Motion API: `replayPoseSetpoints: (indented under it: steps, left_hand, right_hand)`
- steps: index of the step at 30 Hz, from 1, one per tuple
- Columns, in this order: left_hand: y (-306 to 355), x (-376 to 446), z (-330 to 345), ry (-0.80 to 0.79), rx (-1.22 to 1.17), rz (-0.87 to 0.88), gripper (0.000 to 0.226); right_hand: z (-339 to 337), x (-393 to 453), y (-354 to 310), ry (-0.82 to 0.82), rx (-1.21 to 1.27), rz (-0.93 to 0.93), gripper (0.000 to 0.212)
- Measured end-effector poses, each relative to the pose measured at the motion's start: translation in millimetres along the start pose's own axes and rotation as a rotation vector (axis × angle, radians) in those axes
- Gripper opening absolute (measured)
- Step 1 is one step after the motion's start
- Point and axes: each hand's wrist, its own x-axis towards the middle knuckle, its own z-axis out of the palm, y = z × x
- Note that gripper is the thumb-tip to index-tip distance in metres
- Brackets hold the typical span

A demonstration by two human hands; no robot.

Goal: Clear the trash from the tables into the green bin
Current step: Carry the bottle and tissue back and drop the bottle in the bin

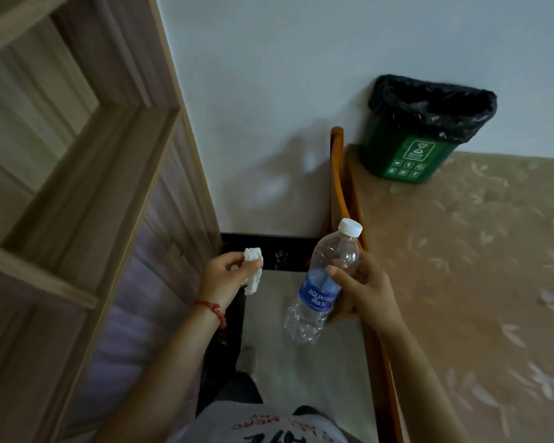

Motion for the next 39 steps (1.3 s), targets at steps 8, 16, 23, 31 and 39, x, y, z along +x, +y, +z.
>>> replayPoseSetpoints:
  steps: [8, 16, 23, 31, 39]
  left_hand:
    - [44, 116, -1, -0.081, -0.004, 0.051, 0.023]
    - [61, 195, 10, -0.106, 0.036, 0.036, 0.02]
    - [86, 260, 41, -0.093, 0.012, 0.013, 0.016]
    - [116, 316, 79, -0.11, 0.051, 0.049, 0.007]
    - [132, 358, 117, -0.246, 0.049, 0.034, 0.009]
  right_hand:
    - [31, 93, -31, 0.069, 0.017, -0.054, 0.041]
    - [34, 167, -43, 0.119, 0.094, -0.028, 0.048]
    - [19, 237, -65, 0.108, 0.058, -0.088, 0.045]
    - [-12, 300, -79, 0.142, 0.091, -0.103, 0.035]
    - [-31, 324, -90, 0.216, 0.113, -0.09, 0.049]
